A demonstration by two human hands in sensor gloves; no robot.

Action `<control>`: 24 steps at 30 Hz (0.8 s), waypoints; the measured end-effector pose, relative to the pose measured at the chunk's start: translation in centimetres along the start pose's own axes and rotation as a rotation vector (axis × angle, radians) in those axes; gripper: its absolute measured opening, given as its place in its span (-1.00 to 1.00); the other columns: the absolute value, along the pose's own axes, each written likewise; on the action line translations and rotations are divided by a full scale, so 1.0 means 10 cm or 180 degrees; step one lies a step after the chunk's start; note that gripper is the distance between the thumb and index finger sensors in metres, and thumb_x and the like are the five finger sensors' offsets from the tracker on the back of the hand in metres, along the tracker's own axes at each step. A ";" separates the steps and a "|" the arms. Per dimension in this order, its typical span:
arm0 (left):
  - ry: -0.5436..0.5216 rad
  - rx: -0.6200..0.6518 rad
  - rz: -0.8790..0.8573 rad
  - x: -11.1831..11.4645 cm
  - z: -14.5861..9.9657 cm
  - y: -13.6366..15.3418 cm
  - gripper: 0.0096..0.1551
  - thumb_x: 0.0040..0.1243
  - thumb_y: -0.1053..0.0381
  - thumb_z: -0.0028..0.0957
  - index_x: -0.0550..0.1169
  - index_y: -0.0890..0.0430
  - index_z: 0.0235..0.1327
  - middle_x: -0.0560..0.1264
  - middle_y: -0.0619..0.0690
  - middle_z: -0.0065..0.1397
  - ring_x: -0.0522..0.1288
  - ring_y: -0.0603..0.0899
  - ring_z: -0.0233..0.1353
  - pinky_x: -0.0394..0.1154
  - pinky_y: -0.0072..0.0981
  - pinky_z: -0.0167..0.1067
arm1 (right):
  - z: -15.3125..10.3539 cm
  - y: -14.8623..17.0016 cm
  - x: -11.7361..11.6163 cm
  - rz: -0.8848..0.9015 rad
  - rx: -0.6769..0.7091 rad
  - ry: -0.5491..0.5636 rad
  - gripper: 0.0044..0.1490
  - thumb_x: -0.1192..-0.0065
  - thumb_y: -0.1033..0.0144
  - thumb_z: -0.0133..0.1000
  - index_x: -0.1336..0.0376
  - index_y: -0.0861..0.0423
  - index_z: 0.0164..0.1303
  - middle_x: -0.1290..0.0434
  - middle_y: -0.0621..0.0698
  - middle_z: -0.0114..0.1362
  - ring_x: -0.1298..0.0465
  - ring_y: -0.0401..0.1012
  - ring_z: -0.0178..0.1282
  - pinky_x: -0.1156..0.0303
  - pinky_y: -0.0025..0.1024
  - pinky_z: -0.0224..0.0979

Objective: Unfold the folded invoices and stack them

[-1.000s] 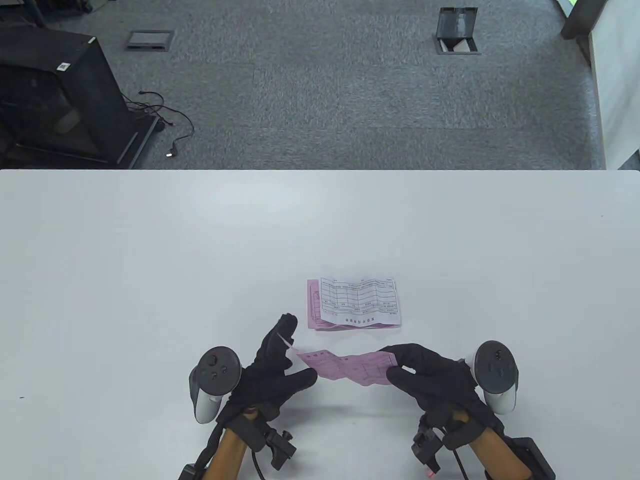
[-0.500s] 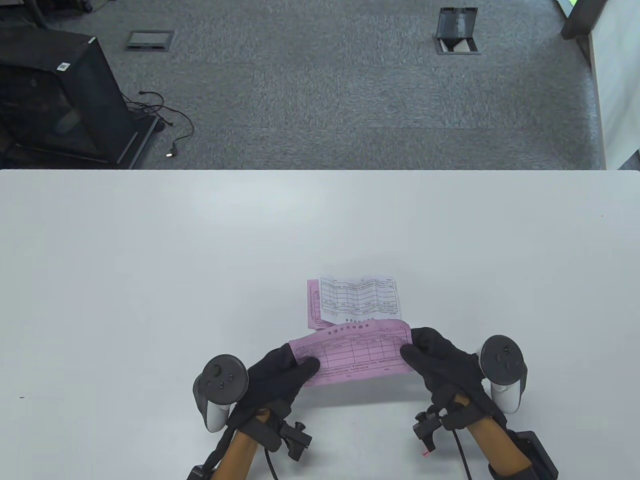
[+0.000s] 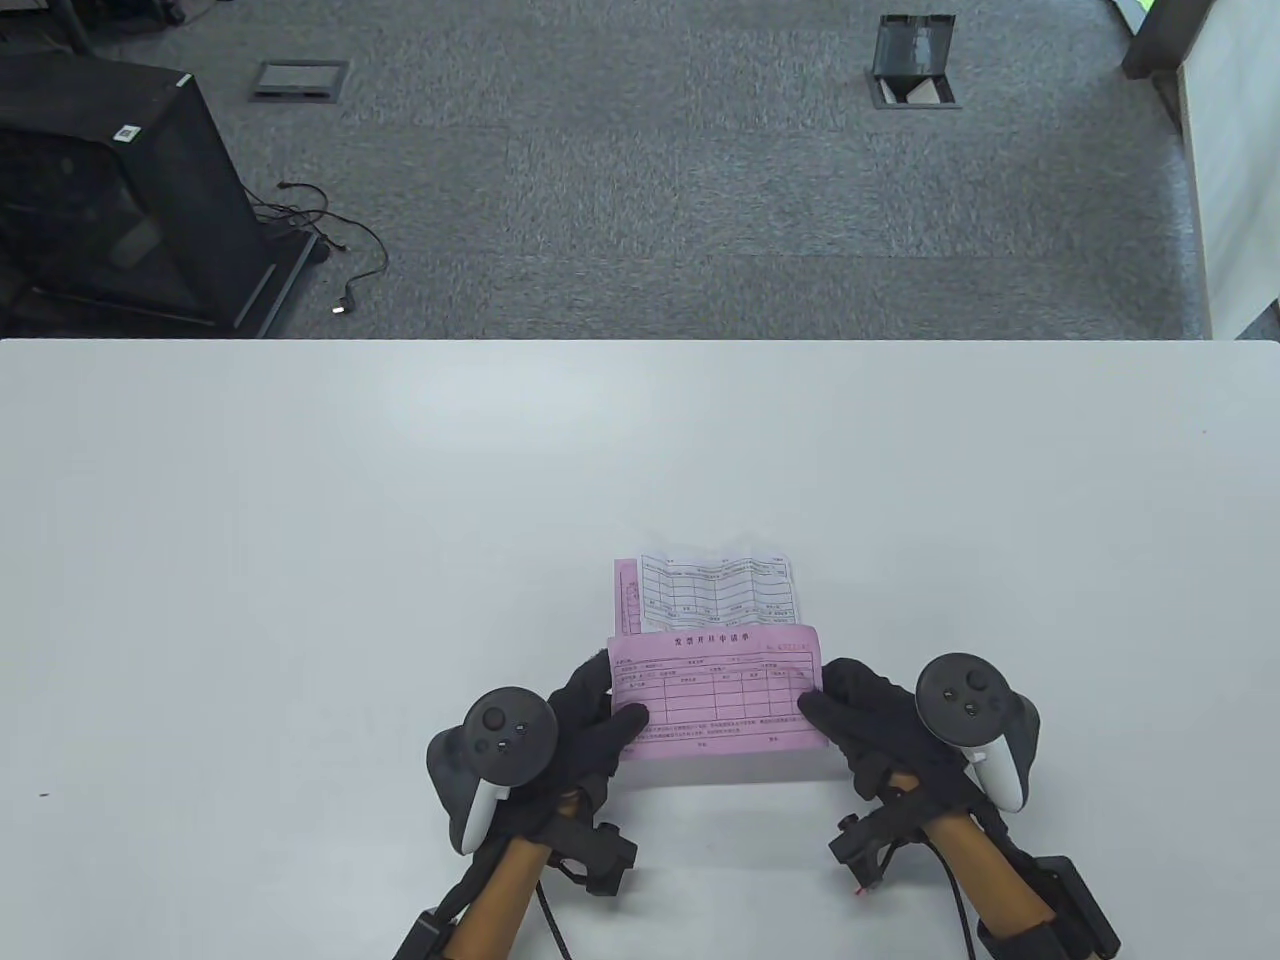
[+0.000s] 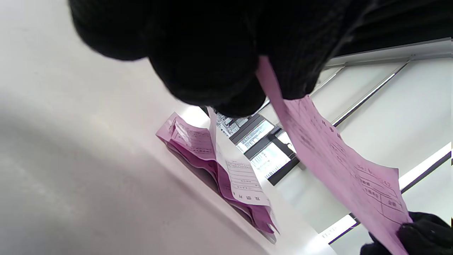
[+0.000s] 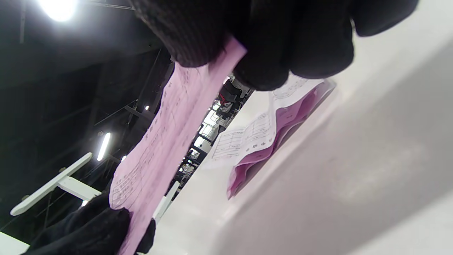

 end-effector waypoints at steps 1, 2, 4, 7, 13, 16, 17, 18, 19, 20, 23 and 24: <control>-0.0013 -0.0011 0.0047 0.00 0.03 -0.02 -0.26 0.48 -0.03 -0.03 0.47 0.11 0.43 0.75 0.04 -0.03 0.68 0.00 -0.20 0.63 -0.17 -0.17 | 0.01 -0.01 0.01 -0.0029 -0.0014 0.0002 -0.58 -0.21 0.13 0.10 -0.31 0.01 0.11 -0.54 0.03 0.12 -0.51 0.05 0.18 -0.25 0.18 0.42; -0.0025 -0.0021 0.0083 -0.01 0.07 -0.03 -0.24 0.49 -0.03 -0.03 0.47 0.11 0.44 0.75 0.04 -0.03 0.68 0.00 -0.21 0.63 -0.17 -0.17 | 0.03 -0.03 0.03 -0.0060 -0.0018 0.0007 -0.58 -0.21 0.13 0.10 -0.31 0.02 0.11 -0.54 0.03 0.12 -0.50 0.05 0.18 -0.25 0.18 0.42; -0.0026 -0.0067 0.0130 -0.05 0.17 -0.10 -0.20 0.51 -0.06 -0.05 0.45 0.11 0.45 0.74 0.03 -0.06 0.67 -0.01 -0.23 0.63 -0.17 -0.18 | 0.08 -0.09 0.09 -0.0120 -0.0059 0.0004 -0.58 -0.22 0.13 0.10 -0.31 0.01 0.12 -0.54 0.04 0.13 -0.50 0.05 0.19 -0.25 0.19 0.42; -0.0093 -0.0109 0.0255 -0.14 0.35 -0.26 -0.16 0.53 -0.09 -0.08 0.45 0.10 0.46 0.74 0.01 -0.08 0.66 -0.01 -0.23 0.62 -0.18 -0.18 | 0.20 -0.25 0.25 -0.0288 -0.0079 0.0148 -0.58 -0.23 0.12 0.10 -0.32 0.01 0.12 -0.54 0.04 0.14 -0.49 0.06 0.22 -0.24 0.20 0.43; -0.0135 -0.0413 0.0743 -0.13 0.76 -0.48 -0.12 0.52 -0.11 -0.09 0.42 0.07 0.50 0.73 -0.01 -0.07 0.65 -0.01 -0.22 0.60 -0.17 -0.15 | 0.58 -0.47 0.32 -0.1058 -0.0343 0.0300 -0.59 -0.24 0.10 0.10 -0.32 -0.01 0.11 -0.49 0.08 0.27 -0.42 0.13 0.35 -0.17 0.27 0.46; -0.0041 -0.0528 0.1054 -0.04 0.93 -0.50 -0.11 0.53 -0.11 -0.10 0.41 0.07 0.51 0.73 -0.02 -0.07 0.65 -0.01 -0.22 0.60 -0.17 -0.15 | 0.76 -0.44 0.24 -0.1316 -0.0435 0.0327 -0.59 -0.24 0.09 0.10 -0.33 -0.02 0.11 -0.46 0.10 0.34 -0.37 0.17 0.41 -0.14 0.30 0.47; 0.0002 -0.0547 0.1118 -0.02 0.96 -0.50 -0.10 0.52 -0.12 -0.10 0.40 0.07 0.51 0.73 -0.02 -0.07 0.65 -0.01 -0.23 0.60 -0.18 -0.15 | 0.80 -0.43 0.21 -0.1368 -0.0468 0.0311 -0.59 -0.24 0.09 0.10 -0.33 -0.02 0.11 -0.44 0.11 0.36 -0.35 0.18 0.43 -0.13 0.32 0.47; 0.0043 -0.0578 0.1221 0.01 1.01 -0.49 -0.10 0.52 -0.12 -0.09 0.40 0.07 0.51 0.73 -0.02 -0.06 0.65 -0.01 -0.22 0.60 -0.18 -0.15 | 0.86 -0.39 0.16 -0.1460 -0.0534 0.0280 -0.59 -0.23 0.09 0.10 -0.33 -0.03 0.11 -0.43 0.12 0.39 -0.33 0.19 0.45 -0.12 0.33 0.48; 0.0059 -0.0595 0.1295 0.03 1.05 -0.48 -0.10 0.52 -0.12 -0.09 0.40 0.07 0.52 0.73 -0.02 -0.06 0.65 -0.01 -0.22 0.60 -0.18 -0.15 | 0.91 -0.36 0.11 -0.1529 -0.0556 0.0273 -0.59 -0.23 0.09 0.10 -0.33 -0.03 0.11 -0.41 0.13 0.41 -0.32 0.20 0.46 -0.11 0.33 0.48; 0.0071 -0.0608 0.1344 0.05 1.08 -0.48 -0.10 0.52 -0.12 -0.09 0.40 0.07 0.52 0.73 -0.02 -0.06 0.65 -0.01 -0.22 0.60 -0.18 -0.15 | 0.94 -0.35 0.08 -0.1570 -0.0582 0.0272 -0.59 -0.23 0.09 0.10 -0.33 -0.03 0.11 -0.40 0.14 0.42 -0.31 0.21 0.47 -0.11 0.34 0.48; 0.0135 -0.0671 0.1465 0.13 1.16 -0.41 -0.10 0.52 -0.12 -0.09 0.39 0.07 0.52 0.73 -0.02 -0.06 0.65 -0.01 -0.22 0.60 -0.17 -0.14 | 1.06 -0.26 -0.03 -0.1766 -0.0681 0.0226 -0.59 -0.23 0.08 0.10 -0.33 -0.03 0.11 -0.38 0.15 0.44 -0.30 0.22 0.48 -0.11 0.34 0.49; 0.0165 -0.0687 0.1464 0.16 1.18 -0.39 -0.09 0.52 -0.12 -0.09 0.39 0.07 0.52 0.73 -0.02 -0.06 0.65 -0.01 -0.22 0.60 -0.17 -0.14 | 1.08 -0.24 -0.06 -0.1814 -0.0705 0.0210 -0.58 -0.23 0.08 0.10 -0.33 -0.03 0.11 -0.38 0.15 0.44 -0.30 0.22 0.48 -0.11 0.33 0.48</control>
Point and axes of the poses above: the tracker on the back of each hand, its own y axis roughly to the little-finger side, its own z axis roughly from the wrist to the fingertips, x = y × z, the point moved 1 cm from there along z, roughly from the wrist to the fingertips
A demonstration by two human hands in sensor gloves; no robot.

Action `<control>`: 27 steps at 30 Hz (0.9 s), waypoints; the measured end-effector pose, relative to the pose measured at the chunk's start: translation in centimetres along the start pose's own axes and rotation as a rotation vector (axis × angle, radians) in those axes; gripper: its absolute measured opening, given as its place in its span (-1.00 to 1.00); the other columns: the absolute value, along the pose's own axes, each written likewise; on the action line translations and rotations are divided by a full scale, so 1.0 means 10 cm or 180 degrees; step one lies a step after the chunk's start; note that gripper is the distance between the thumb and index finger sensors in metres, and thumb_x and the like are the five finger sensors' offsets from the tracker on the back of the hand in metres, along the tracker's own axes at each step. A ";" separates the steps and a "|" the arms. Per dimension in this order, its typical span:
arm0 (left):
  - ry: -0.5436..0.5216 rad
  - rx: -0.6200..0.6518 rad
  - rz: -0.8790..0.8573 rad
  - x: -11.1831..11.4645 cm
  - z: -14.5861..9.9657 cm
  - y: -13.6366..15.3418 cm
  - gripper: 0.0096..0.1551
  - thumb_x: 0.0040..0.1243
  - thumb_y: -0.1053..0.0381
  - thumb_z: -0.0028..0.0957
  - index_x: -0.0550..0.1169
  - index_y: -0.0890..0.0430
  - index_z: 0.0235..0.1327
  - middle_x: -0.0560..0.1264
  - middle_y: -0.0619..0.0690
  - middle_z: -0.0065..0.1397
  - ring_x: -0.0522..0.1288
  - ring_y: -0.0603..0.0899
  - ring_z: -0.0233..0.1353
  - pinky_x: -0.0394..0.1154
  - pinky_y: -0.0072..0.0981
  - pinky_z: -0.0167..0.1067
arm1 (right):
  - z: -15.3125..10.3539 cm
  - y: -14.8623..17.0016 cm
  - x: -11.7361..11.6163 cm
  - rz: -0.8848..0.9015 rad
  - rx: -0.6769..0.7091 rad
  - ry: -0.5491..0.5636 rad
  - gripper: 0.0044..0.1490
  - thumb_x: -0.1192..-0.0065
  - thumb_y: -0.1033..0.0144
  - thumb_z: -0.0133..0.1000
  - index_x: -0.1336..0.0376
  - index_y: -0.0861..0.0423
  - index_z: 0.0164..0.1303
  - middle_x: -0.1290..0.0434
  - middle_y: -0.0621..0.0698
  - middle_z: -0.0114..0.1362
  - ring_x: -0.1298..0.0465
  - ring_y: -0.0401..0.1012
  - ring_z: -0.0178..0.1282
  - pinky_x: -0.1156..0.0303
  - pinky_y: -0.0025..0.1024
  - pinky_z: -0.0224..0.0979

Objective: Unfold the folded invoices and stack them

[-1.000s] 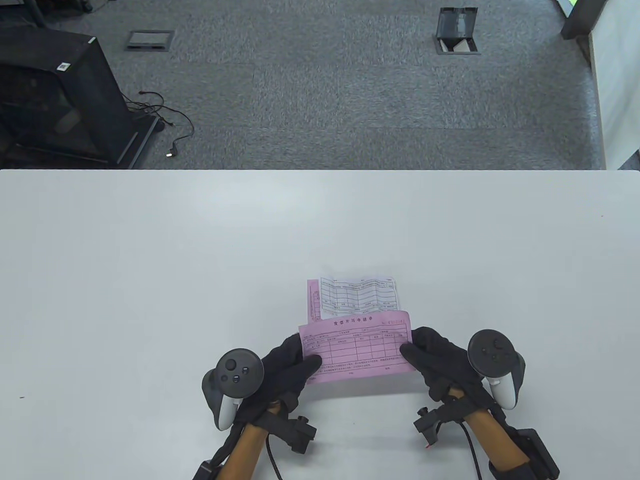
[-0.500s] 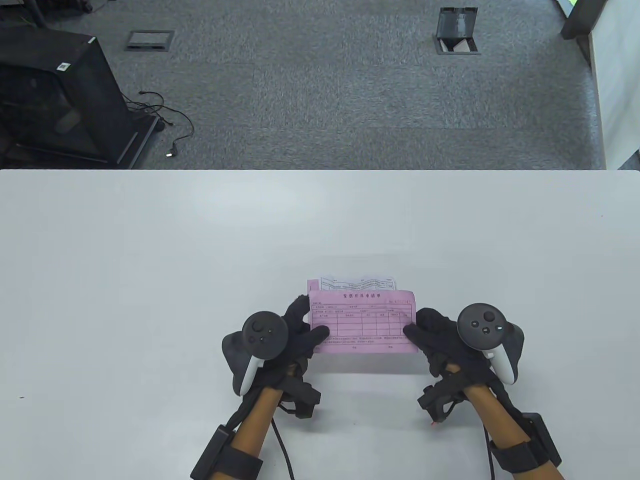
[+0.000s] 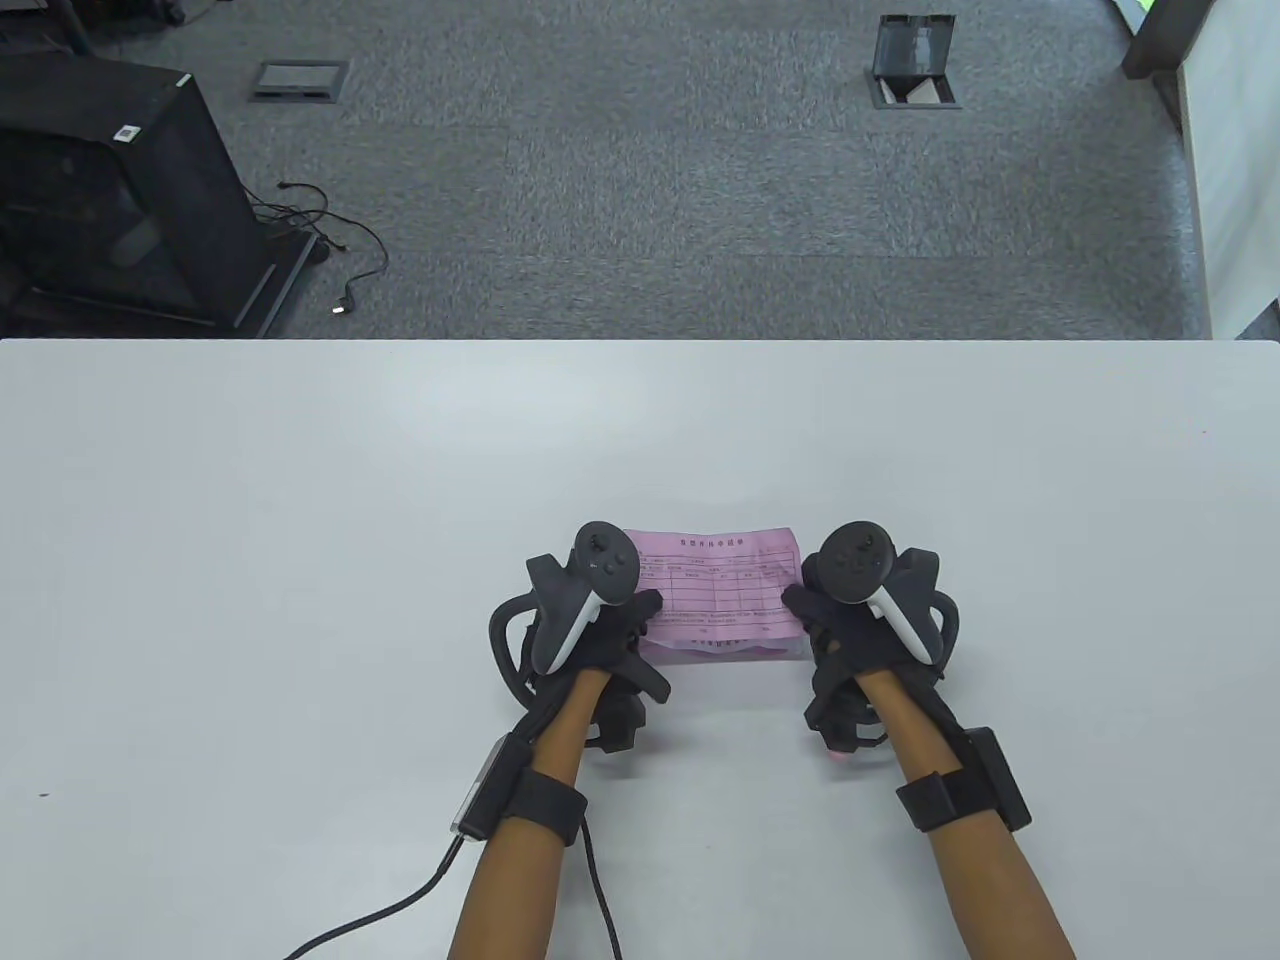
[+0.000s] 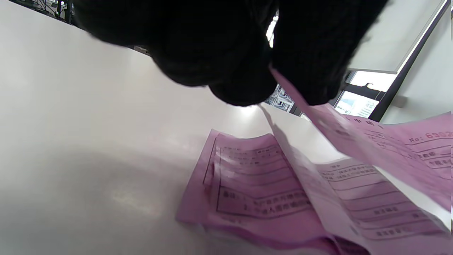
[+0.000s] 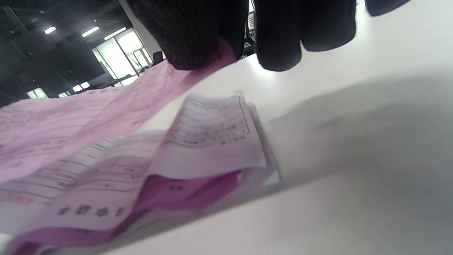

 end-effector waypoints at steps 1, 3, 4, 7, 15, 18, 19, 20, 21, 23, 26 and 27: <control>0.0043 -0.0024 0.0002 0.04 0.03 0.01 -0.09 0.52 -0.12 -0.09 0.39 0.07 0.52 0.73 -0.02 -0.06 0.65 -0.01 -0.21 0.60 -0.17 -0.14 | 0.03 0.00 -0.04 -0.0083 -0.0053 -0.0014 -0.59 -0.23 0.08 0.10 -0.33 -0.03 0.11 -0.38 0.15 0.45 -0.30 0.22 0.48 -0.12 0.32 0.48; 0.0098 -0.0036 -0.0011 0.11 0.07 0.02 -0.09 0.52 -0.12 -0.09 0.39 0.07 0.53 0.73 -0.01 -0.05 0.65 0.00 -0.21 0.59 -0.16 -0.14 | 0.06 -0.02 -0.11 -0.0218 -0.0120 -0.0073 -0.59 -0.23 0.08 0.10 -0.33 -0.03 0.11 -0.38 0.16 0.45 -0.31 0.22 0.47 -0.13 0.31 0.48; 0.0134 -0.0045 0.0005 0.15 0.09 0.03 -0.10 0.52 -0.12 -0.08 0.39 0.07 0.53 0.73 -0.01 -0.05 0.65 0.00 -0.21 0.59 -0.16 -0.13 | 0.07 -0.03 -0.15 -0.0283 -0.0128 -0.0104 -0.59 -0.23 0.07 0.10 -0.33 -0.04 0.11 -0.38 0.16 0.45 -0.32 0.22 0.47 -0.14 0.30 0.48; 0.0176 -0.0108 0.0038 0.21 0.14 0.07 -0.10 0.51 -0.12 -0.08 0.38 0.06 0.53 0.73 -0.01 -0.06 0.65 0.00 -0.20 0.59 -0.16 -0.12 | 0.08 -0.08 -0.21 -0.0400 -0.0142 -0.0123 -0.59 -0.23 0.06 0.10 -0.34 -0.05 0.10 -0.36 0.17 0.47 -0.30 0.22 0.49 -0.13 0.30 0.49; 0.0335 -0.0289 0.0022 0.35 0.21 0.17 -0.08 0.51 -0.11 -0.07 0.36 0.09 0.55 0.73 0.00 -0.06 0.64 0.02 -0.18 0.58 -0.13 -0.10 | 0.14 -0.14 -0.35 -0.0683 -0.0196 -0.0153 -0.60 -0.23 0.04 0.09 -0.36 -0.07 0.08 -0.22 0.22 0.58 -0.21 0.25 0.54 -0.10 0.31 0.50; 0.0375 -0.0321 0.0059 0.39 0.22 0.18 -0.05 0.51 -0.11 -0.07 0.34 0.11 0.56 0.72 0.00 -0.07 0.64 0.02 -0.18 0.58 -0.13 -0.09 | 0.15 -0.15 -0.39 -0.0745 -0.0199 -0.0128 -0.61 -0.25 0.03 0.09 -0.36 -0.06 0.05 -0.18 0.22 0.59 -0.17 0.26 0.56 -0.10 0.31 0.50; 0.0349 -0.0314 0.0065 0.39 0.23 0.18 -0.05 0.51 -0.11 -0.08 0.34 0.11 0.56 0.73 -0.01 -0.09 0.64 0.02 -0.19 0.58 -0.12 -0.10 | 0.16 -0.16 -0.39 -0.0782 -0.0203 -0.0125 -0.61 -0.25 0.03 0.08 -0.36 -0.06 0.04 -0.18 0.22 0.59 -0.17 0.26 0.56 -0.09 0.31 0.50; 0.0360 -0.0316 0.0096 0.39 0.23 0.18 -0.04 0.51 -0.11 -0.08 0.33 0.11 0.56 0.72 -0.02 -0.10 0.64 0.02 -0.19 0.58 -0.12 -0.10 | 0.16 -0.16 -0.39 -0.0809 -0.0204 -0.0128 -0.61 -0.25 0.03 0.08 -0.35 -0.06 0.04 -0.17 0.22 0.60 -0.17 0.26 0.56 -0.10 0.31 0.50; 0.0369 -0.0320 0.0155 0.40 0.23 0.17 -0.02 0.52 -0.12 -0.09 0.33 0.11 0.57 0.72 -0.03 -0.10 0.64 0.02 -0.18 0.58 -0.12 -0.09 | 0.16 -0.17 -0.39 -0.0827 -0.0228 -0.0130 -0.61 -0.26 0.02 0.08 -0.36 -0.06 0.03 -0.16 0.22 0.61 -0.16 0.26 0.57 -0.09 0.31 0.51; 0.0385 -0.0322 0.0290 0.42 0.23 0.16 0.01 0.52 -0.14 -0.10 0.30 0.10 0.58 0.70 -0.08 -0.10 0.63 0.02 -0.16 0.57 -0.11 -0.07 | 0.17 -0.17 -0.38 -0.0843 -0.0270 -0.0171 -0.61 -0.27 0.02 0.07 -0.36 -0.06 0.03 -0.15 0.23 0.61 -0.15 0.27 0.57 -0.09 0.32 0.51; 0.0382 -0.0425 0.0364 0.43 0.24 0.20 0.09 0.49 -0.21 -0.14 0.26 0.10 0.61 0.66 -0.12 -0.10 0.61 0.02 -0.16 0.56 -0.09 -0.06 | 0.17 -0.13 -0.36 -0.0943 -0.0359 -0.0224 -0.57 -0.26 -0.01 0.07 -0.34 -0.05 0.06 -0.11 0.23 0.63 -0.12 0.28 0.59 -0.07 0.33 0.51; 0.0409 -0.0461 0.0402 0.42 0.25 0.21 0.12 0.48 -0.24 -0.16 0.24 0.10 0.62 0.65 -0.11 -0.08 0.60 0.03 -0.15 0.54 -0.08 -0.04 | 0.18 -0.11 -0.35 -0.0962 -0.0383 -0.0228 -0.53 -0.26 -0.02 0.06 -0.32 -0.04 0.10 -0.10 0.24 0.64 -0.11 0.29 0.59 -0.07 0.33 0.51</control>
Point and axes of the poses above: the tracker on the back of each hand, its own y axis roughly to the little-finger side, its own z axis roughly from the wrist to the fingertips, x = y × z, the point moved 1 cm from there along z, roughly from the wrist to the fingertips
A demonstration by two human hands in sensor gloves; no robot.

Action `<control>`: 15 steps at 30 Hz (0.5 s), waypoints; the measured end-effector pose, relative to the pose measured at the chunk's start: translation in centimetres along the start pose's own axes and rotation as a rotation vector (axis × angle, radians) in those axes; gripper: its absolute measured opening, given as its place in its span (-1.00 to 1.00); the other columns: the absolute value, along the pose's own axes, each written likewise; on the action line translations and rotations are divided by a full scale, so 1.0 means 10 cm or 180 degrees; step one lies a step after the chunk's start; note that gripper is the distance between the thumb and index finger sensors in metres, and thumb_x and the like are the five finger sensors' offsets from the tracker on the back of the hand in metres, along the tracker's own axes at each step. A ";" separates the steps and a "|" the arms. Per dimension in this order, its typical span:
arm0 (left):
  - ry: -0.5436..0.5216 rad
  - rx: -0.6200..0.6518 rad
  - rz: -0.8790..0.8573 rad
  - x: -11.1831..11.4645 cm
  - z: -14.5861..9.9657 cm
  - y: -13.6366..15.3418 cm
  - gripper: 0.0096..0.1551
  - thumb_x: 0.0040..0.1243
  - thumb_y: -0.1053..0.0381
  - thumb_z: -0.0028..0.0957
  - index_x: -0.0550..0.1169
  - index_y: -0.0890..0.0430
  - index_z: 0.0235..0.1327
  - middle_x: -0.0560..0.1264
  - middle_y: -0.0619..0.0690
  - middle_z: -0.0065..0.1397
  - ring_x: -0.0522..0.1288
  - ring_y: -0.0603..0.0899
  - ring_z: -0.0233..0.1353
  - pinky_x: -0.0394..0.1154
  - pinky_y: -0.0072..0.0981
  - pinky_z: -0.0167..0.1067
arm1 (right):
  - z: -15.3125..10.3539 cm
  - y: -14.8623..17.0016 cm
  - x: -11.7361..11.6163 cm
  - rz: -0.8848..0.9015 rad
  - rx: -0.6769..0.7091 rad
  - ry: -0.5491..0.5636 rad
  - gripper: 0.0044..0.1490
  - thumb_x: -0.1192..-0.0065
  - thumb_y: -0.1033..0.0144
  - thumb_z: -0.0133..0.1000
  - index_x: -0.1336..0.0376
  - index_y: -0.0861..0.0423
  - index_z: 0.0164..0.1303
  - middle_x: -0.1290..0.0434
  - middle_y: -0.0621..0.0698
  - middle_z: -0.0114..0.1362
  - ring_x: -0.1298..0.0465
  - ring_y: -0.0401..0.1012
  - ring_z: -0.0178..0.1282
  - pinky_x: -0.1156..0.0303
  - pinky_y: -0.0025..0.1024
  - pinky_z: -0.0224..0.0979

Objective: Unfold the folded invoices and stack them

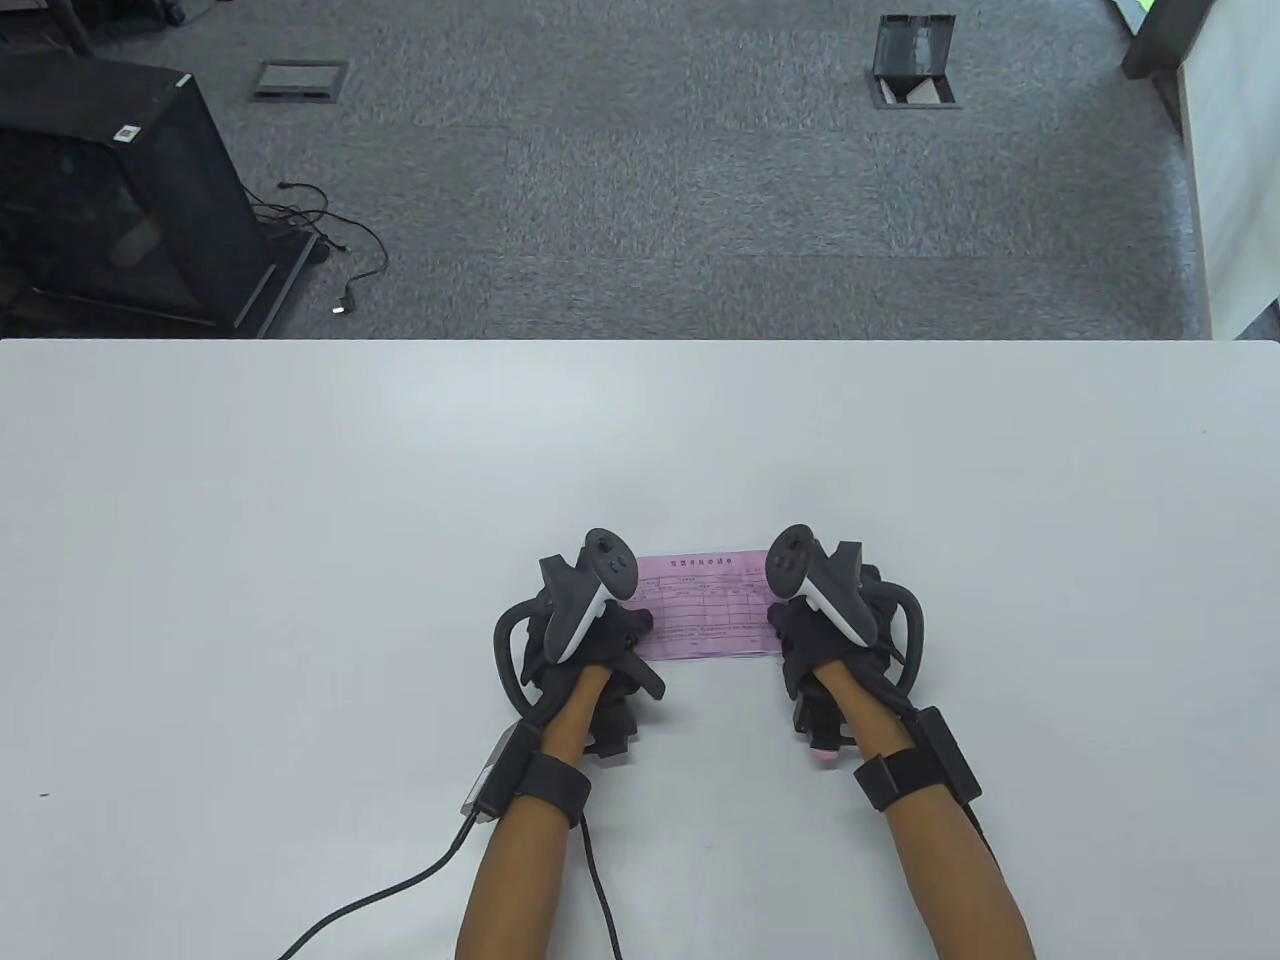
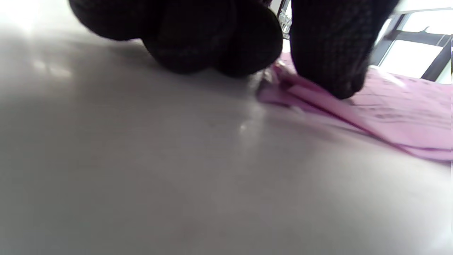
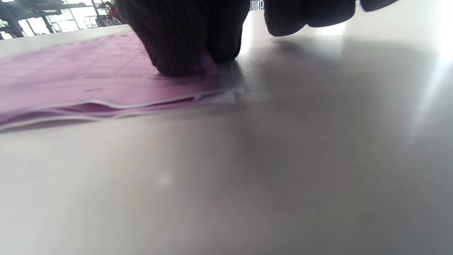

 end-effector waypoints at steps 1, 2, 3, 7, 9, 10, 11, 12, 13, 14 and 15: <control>-0.0006 -0.0052 0.0070 -0.01 0.00 0.02 0.14 0.47 -0.27 -0.17 0.23 0.09 0.63 0.64 -0.12 -0.07 0.60 0.03 -0.13 0.54 -0.08 -0.02 | 0.01 0.03 0.00 -0.0014 -0.0025 -0.0008 -0.49 -0.26 -0.04 0.06 -0.30 -0.04 0.13 -0.08 0.24 0.64 -0.10 0.29 0.59 -0.06 0.34 0.51; -0.0020 -0.0085 0.0129 -0.03 0.01 0.04 0.16 0.47 -0.28 -0.19 0.23 0.08 0.63 0.63 -0.11 -0.05 0.59 0.04 -0.11 0.53 -0.07 -0.01 | 0.02 0.07 0.01 -0.0022 -0.0055 -0.0020 -0.45 -0.26 -0.06 0.05 -0.27 -0.04 0.17 -0.07 0.25 0.65 -0.09 0.30 0.60 -0.06 0.34 0.51; -0.0025 -0.0083 0.0159 -0.03 0.01 0.05 0.16 0.46 -0.29 -0.20 0.22 0.07 0.64 0.63 -0.11 -0.03 0.59 0.04 -0.10 0.53 -0.06 0.01 | 0.02 0.09 0.01 -0.0024 -0.0069 -0.0016 -0.41 -0.26 -0.08 0.04 -0.26 -0.03 0.20 -0.07 0.25 0.65 -0.09 0.30 0.60 -0.06 0.34 0.51; -0.0047 -0.0085 0.0120 -0.03 0.02 0.07 0.17 0.46 -0.30 -0.21 0.23 0.07 0.64 0.63 -0.10 -0.04 0.59 0.05 -0.10 0.53 -0.06 0.00 | 0.04 0.16 0.00 0.0087 -0.0096 -0.0020 -0.35 -0.26 -0.11 0.01 -0.24 -0.02 0.22 -0.08 0.25 0.64 -0.09 0.30 0.60 -0.04 0.37 0.51; -0.0070 -0.0088 0.0150 -0.03 0.01 0.06 0.16 0.46 -0.30 -0.21 0.23 0.07 0.63 0.63 -0.10 -0.04 0.59 0.05 -0.11 0.53 -0.06 0.00 | 0.03 0.16 -0.01 0.0089 -0.0071 0.0030 -0.35 -0.26 -0.11 0.01 -0.24 -0.02 0.23 -0.08 0.25 0.64 -0.09 0.30 0.60 -0.04 0.37 0.51; -0.0091 -0.0077 0.0162 -0.02 0.00 0.06 0.16 0.46 -0.30 -0.21 0.24 0.07 0.63 0.63 -0.10 -0.03 0.59 0.05 -0.10 0.53 -0.06 0.00 | 0.03 0.16 -0.01 0.0083 -0.0064 0.0058 -0.35 -0.26 -0.11 0.01 -0.24 -0.03 0.23 -0.09 0.24 0.64 -0.10 0.30 0.59 -0.05 0.37 0.50; -0.0104 -0.0065 0.0176 -0.02 0.00 0.05 0.15 0.46 -0.30 -0.20 0.24 0.07 0.63 0.63 -0.09 -0.03 0.59 0.05 -0.10 0.53 -0.06 0.01 | 0.02 0.15 -0.01 0.0100 -0.0044 0.0074 -0.35 -0.27 -0.10 0.01 -0.23 -0.03 0.24 -0.10 0.24 0.63 -0.10 0.29 0.59 -0.04 0.37 0.50; -0.0132 -0.0048 0.0195 -0.02 -0.02 0.05 0.16 0.45 -0.31 -0.20 0.24 0.06 0.63 0.63 -0.08 -0.03 0.59 0.05 -0.10 0.53 -0.06 0.01 | 0.01 0.15 -0.01 0.0142 -0.0019 0.0100 -0.34 -0.27 -0.09 0.01 -0.22 -0.03 0.26 -0.10 0.24 0.63 -0.11 0.29 0.59 -0.04 0.37 0.50; -0.0159 -0.0033 0.0200 -0.02 -0.03 0.05 0.15 0.45 -0.31 -0.19 0.24 0.07 0.63 0.64 -0.09 -0.02 0.60 0.06 -0.10 0.53 -0.06 0.01 | 0.01 0.15 -0.02 0.0161 -0.0021 0.0108 -0.32 -0.27 -0.09 0.01 -0.21 -0.03 0.28 -0.11 0.24 0.63 -0.12 0.29 0.59 -0.04 0.38 0.50; -0.0208 -0.0020 0.0182 -0.03 -0.04 0.05 0.14 0.44 -0.31 -0.19 0.24 0.07 0.63 0.64 -0.08 -0.02 0.60 0.06 -0.09 0.53 -0.06 0.01 | 0.00 0.15 -0.02 0.0204 0.0014 0.0122 -0.31 -0.27 -0.09 0.01 -0.20 -0.03 0.30 -0.11 0.24 0.63 -0.12 0.29 0.59 -0.04 0.39 0.50; -0.0256 0.0010 0.0129 -0.03 -0.06 0.06 0.12 0.44 -0.30 -0.18 0.25 0.07 0.62 0.65 -0.05 0.00 0.61 0.07 -0.09 0.54 -0.05 0.01 | -0.02 0.16 -0.02 0.0263 0.0041 0.0154 -0.29 -0.26 -0.09 0.02 -0.18 -0.03 0.31 -0.11 0.24 0.62 -0.12 0.29 0.58 -0.04 0.39 0.49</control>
Point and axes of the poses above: the tracker on the back of each hand, its own y axis roughly to the little-finger side, its own z axis roughly from the wrist to the fingertips, x = y × z, the point moved 1 cm from there along z, roughly from the wrist to the fingertips
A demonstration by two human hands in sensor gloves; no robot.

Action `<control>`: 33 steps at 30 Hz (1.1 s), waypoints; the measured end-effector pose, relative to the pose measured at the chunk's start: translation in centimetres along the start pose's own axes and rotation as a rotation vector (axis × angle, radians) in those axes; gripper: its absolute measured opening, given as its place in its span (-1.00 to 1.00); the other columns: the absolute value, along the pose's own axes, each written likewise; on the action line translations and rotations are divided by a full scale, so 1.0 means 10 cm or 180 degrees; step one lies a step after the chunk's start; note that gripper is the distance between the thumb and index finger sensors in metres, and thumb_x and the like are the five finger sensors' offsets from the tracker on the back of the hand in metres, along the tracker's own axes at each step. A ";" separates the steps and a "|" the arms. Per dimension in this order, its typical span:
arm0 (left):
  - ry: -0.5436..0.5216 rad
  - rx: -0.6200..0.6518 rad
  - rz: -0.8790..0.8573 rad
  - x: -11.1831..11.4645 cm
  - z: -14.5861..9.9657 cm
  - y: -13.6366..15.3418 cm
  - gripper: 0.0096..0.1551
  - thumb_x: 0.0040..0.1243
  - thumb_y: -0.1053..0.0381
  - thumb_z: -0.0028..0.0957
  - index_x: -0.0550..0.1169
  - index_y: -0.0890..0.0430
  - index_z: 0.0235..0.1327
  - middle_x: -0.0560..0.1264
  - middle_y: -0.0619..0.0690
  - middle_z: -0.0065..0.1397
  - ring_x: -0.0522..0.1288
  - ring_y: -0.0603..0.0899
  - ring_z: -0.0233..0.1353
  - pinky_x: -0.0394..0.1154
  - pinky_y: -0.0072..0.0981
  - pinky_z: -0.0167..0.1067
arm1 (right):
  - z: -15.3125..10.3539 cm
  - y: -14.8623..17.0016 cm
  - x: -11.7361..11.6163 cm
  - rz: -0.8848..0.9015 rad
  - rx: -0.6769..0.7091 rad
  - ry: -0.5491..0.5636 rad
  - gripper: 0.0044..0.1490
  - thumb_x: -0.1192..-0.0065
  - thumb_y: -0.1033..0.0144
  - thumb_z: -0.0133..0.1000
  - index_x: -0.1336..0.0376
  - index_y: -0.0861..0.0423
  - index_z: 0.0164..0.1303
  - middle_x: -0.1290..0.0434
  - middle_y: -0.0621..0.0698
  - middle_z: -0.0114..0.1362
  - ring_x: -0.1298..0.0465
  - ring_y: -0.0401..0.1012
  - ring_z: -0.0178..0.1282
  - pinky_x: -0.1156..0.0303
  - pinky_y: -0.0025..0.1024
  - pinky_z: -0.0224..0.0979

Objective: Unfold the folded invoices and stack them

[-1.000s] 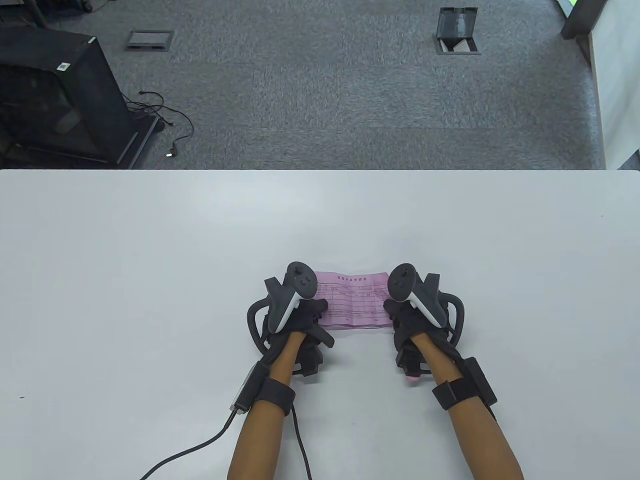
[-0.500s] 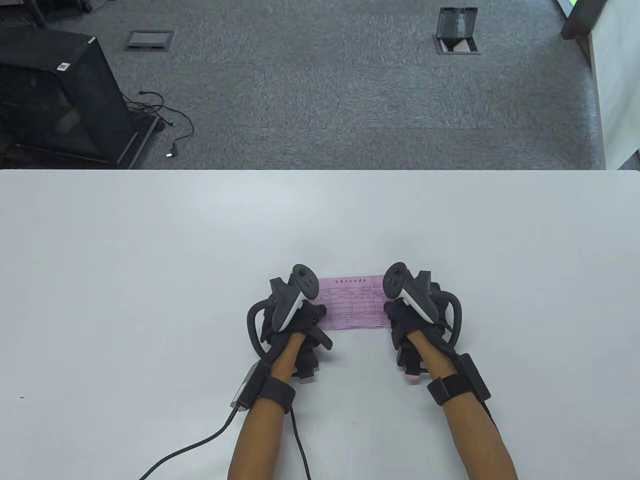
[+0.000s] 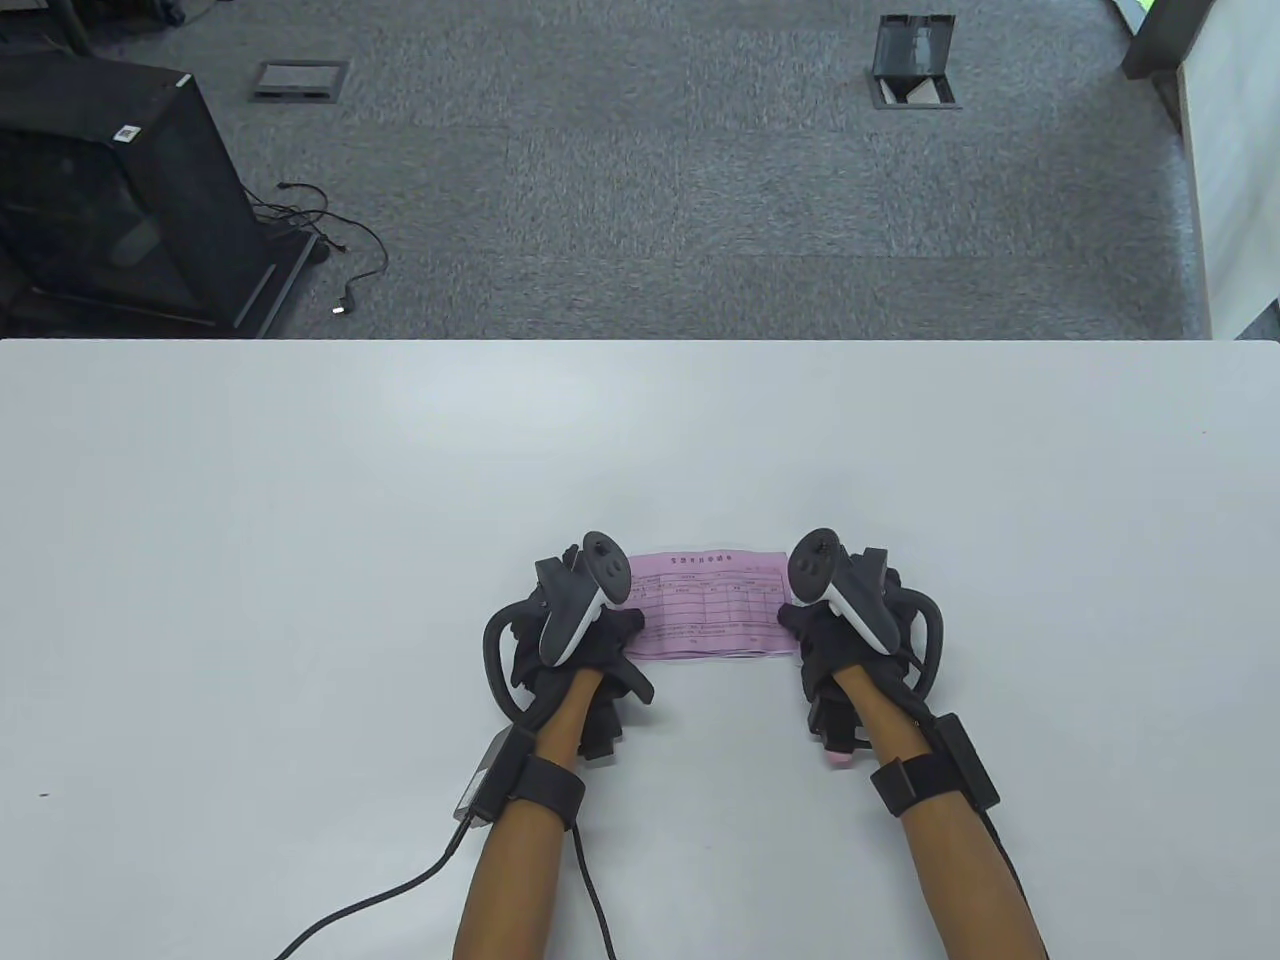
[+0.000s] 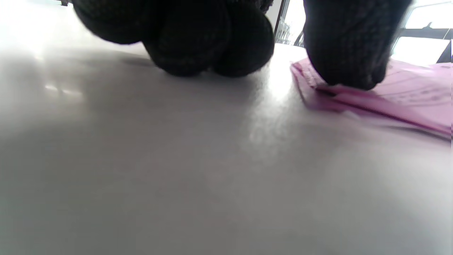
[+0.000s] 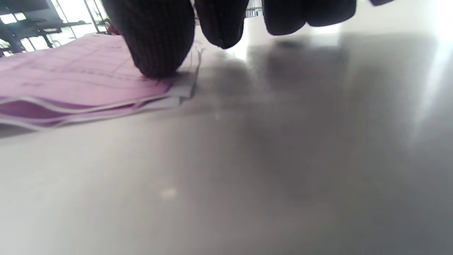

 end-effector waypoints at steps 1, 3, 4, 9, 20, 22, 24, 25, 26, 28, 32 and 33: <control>-0.0017 0.0033 -0.0038 -0.01 -0.02 0.01 0.12 0.44 -0.30 -0.17 0.26 0.08 0.62 0.66 -0.03 0.02 0.61 0.09 -0.07 0.54 -0.04 0.02 | -0.02 0.01 0.01 0.0030 0.0008 0.0018 -0.28 -0.25 -0.09 0.02 -0.17 -0.04 0.34 -0.12 0.23 0.62 -0.12 0.28 0.58 -0.04 0.40 0.49; -0.0081 0.0116 -0.0101 -0.05 -0.08 0.03 0.10 0.42 -0.30 -0.15 0.26 0.08 0.62 0.66 0.04 0.10 0.62 0.13 -0.01 0.53 0.00 0.06 | -0.08 0.03 0.06 0.0120 0.0125 0.0113 -0.25 -0.22 -0.10 0.04 -0.13 -0.04 0.40 -0.11 0.23 0.63 -0.12 0.28 0.59 -0.02 0.41 0.49; -0.0174 0.0161 -0.0125 -0.09 -0.13 0.05 0.09 0.42 -0.30 -0.14 0.27 0.08 0.61 0.65 0.09 0.17 0.62 0.17 0.05 0.52 0.03 0.10 | -0.14 0.04 0.11 0.0203 0.0206 0.0203 -0.25 -0.19 -0.10 0.05 -0.13 -0.05 0.41 -0.11 0.23 0.63 -0.12 0.27 0.59 -0.01 0.42 0.49; -0.0566 0.0540 -0.0273 -0.26 -0.40 0.19 0.01 0.32 -0.28 -0.02 0.20 0.04 0.64 0.45 0.23 0.49 0.47 0.32 0.36 0.39 0.20 0.31 | -0.50 0.14 0.33 0.0419 0.0733 0.0681 -0.32 0.00 -0.05 0.14 -0.07 -0.12 0.48 -0.09 0.19 0.66 -0.06 0.28 0.63 0.07 0.49 0.48; -0.1284 0.1186 0.0152 -0.26 -1.18 0.65 -0.09 0.09 -0.39 0.06 0.20 -0.09 0.67 0.12 0.24 0.76 0.07 0.50 0.65 0.09 0.53 0.45 | -1.27 0.38 0.36 -0.0058 0.1475 0.1481 -0.22 0.29 -0.13 0.14 0.06 -0.18 0.63 0.03 0.13 0.76 0.13 0.30 0.72 0.17 0.54 0.49; -0.1316 0.1194 0.0178 -0.22 -1.21 0.68 -0.09 0.08 -0.40 0.06 0.20 -0.10 0.67 0.12 0.23 0.77 0.05 0.51 0.66 0.06 0.55 0.45 | -1.31 0.41 0.31 -0.0109 0.1474 0.1493 -0.21 0.33 -0.14 0.14 0.08 -0.18 0.64 0.06 0.13 0.77 0.15 0.30 0.72 0.18 0.54 0.49; -0.1280 0.1210 0.0122 -0.18 -1.20 0.69 -0.09 0.09 -0.40 0.06 0.21 -0.10 0.67 0.13 0.23 0.77 0.05 0.51 0.67 0.06 0.56 0.45 | -1.32 0.46 0.24 -0.0105 0.1417 0.1471 -0.20 0.34 -0.15 0.14 0.08 -0.17 0.64 0.06 0.14 0.77 0.16 0.30 0.72 0.18 0.54 0.49; -0.1216 0.1208 0.0076 -0.17 -1.19 0.69 -0.08 0.10 -0.40 0.05 0.22 -0.09 0.67 0.12 0.24 0.77 0.05 0.51 0.67 0.06 0.56 0.45 | -1.31 0.50 0.19 -0.0074 0.1387 0.1437 -0.19 0.34 -0.15 0.14 0.09 -0.16 0.65 0.07 0.14 0.77 0.17 0.30 0.72 0.18 0.54 0.49; -0.1134 0.1215 0.0002 -0.16 -1.18 0.70 -0.08 0.10 -0.40 0.05 0.22 -0.09 0.67 0.12 0.24 0.77 0.04 0.52 0.67 0.05 0.56 0.45 | -1.29 0.53 0.15 -0.0083 0.1350 0.1384 -0.19 0.34 -0.15 0.13 0.09 -0.16 0.65 0.06 0.15 0.77 0.17 0.30 0.72 0.18 0.54 0.49; -0.1097 0.1235 -0.0053 -0.15 -1.18 0.69 -0.07 0.12 -0.40 0.04 0.22 -0.08 0.67 0.10 0.25 0.78 0.01 0.52 0.67 0.03 0.57 0.45 | -1.27 0.55 0.13 -0.0139 0.1311 0.1304 -0.18 0.34 -0.15 0.13 0.10 -0.16 0.65 0.07 0.14 0.77 0.19 0.30 0.73 0.19 0.54 0.49; -0.1036 0.1233 0.0039 -0.14 -1.16 0.69 -0.05 0.12 -0.41 0.03 0.21 -0.09 0.68 0.09 0.25 0.78 0.01 0.52 0.68 0.04 0.57 0.45 | -1.25 0.57 0.13 -0.0101 0.1278 0.1280 -0.18 0.32 -0.15 0.14 0.10 -0.14 0.66 0.07 0.16 0.77 0.18 0.30 0.72 0.18 0.53 0.49; -0.1007 0.1222 0.0050 -0.13 -1.16 0.70 -0.05 0.12 -0.41 0.03 0.21 -0.08 0.68 0.09 0.25 0.78 0.01 0.52 0.68 0.04 0.57 0.45 | -1.26 0.57 0.13 -0.0101 0.1287 0.1262 -0.17 0.32 -0.15 0.14 0.10 -0.14 0.66 0.06 0.16 0.77 0.18 0.30 0.72 0.18 0.53 0.49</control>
Point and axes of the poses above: the tracker on the back of each hand, its own y axis roughly to the little-finger side, its own z axis roughly from the wrist to the fingertips, x = y × z, the point moved 1 cm from there along z, roughly from the wrist to the fingertips
